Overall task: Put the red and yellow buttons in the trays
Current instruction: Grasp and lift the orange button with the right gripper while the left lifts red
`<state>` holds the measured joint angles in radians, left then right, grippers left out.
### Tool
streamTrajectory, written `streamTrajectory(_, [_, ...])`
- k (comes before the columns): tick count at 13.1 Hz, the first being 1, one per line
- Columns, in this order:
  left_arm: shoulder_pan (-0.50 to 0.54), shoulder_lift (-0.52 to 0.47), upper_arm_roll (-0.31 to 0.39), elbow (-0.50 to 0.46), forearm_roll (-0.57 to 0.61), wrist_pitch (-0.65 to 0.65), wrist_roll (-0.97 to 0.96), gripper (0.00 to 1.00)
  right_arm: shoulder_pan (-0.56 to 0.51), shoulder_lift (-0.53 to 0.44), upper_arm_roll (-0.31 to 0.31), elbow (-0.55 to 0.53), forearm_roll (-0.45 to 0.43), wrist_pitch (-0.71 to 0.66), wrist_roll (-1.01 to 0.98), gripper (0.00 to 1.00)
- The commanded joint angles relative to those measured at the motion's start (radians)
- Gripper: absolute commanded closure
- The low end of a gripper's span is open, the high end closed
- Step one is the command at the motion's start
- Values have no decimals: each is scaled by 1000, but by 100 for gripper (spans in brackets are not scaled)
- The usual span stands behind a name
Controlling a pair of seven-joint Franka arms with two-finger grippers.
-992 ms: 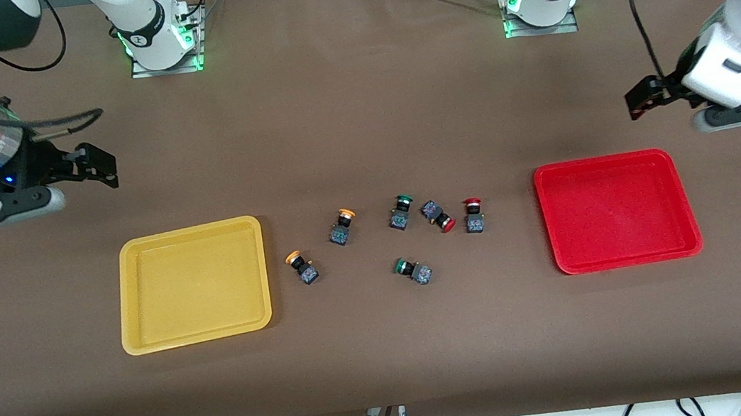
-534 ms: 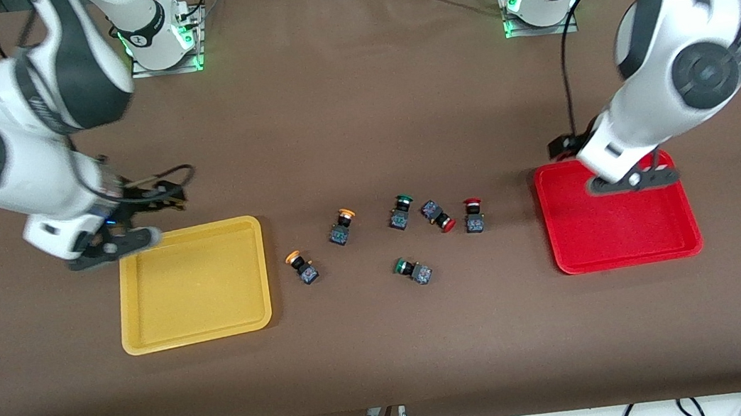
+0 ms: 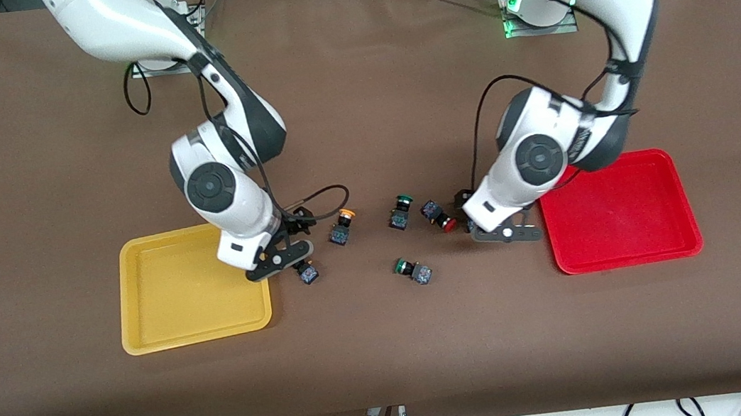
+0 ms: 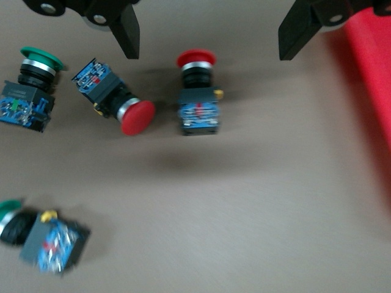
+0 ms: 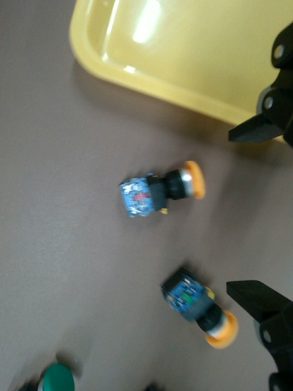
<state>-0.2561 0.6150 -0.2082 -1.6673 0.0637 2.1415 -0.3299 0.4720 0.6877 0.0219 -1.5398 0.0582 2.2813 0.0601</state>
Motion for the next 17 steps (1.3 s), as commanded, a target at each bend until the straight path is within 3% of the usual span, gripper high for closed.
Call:
streamTrajectory(1, [-6,5,10,-76,97,92,6,0,13,79,-5,40,2,79,-46,0])
streamTrajectory(4, [-12,60,10,-83,102,179,-3,0,13,142,-5,41,0,186,-51,6])
streamTrajectory(5, [-12,66,10,-81,102,187,-3,27,13,156,-5,41,0,222,-66,15])
streamTrajectory(7, [-15,66,10,-80,102,187,-1,85,8,156,-5,41,6,225,-80,48])
streamTrajectory(8, [-17,66,10,-80,104,187,5,98,1,150,-7,41,12,221,-80,76])
streamTrajectory(9, [-15,66,10,-78,104,186,6,100,-10,142,-5,41,15,198,-86,94])
streamTrajectory(10, [-15,58,12,-78,104,182,8,100,-21,130,-5,41,17,151,-88,100])
streamTrajectory(12, [-11,10,13,-75,102,129,-3,100,-55,60,-5,41,17,19,-109,100])
streamTrajectory(14, [49,-62,23,-20,104,-39,9,100,-120,-17,-7,43,17,-103,-205,100])
streamTrajectory(16, [118,-80,23,81,102,-222,86,100,-176,-42,-19,37,15,-125,-357,99])
streamTrajectory(17, [158,-75,29,109,104,-268,138,100,-200,-43,-34,24,14,-126,-434,94])
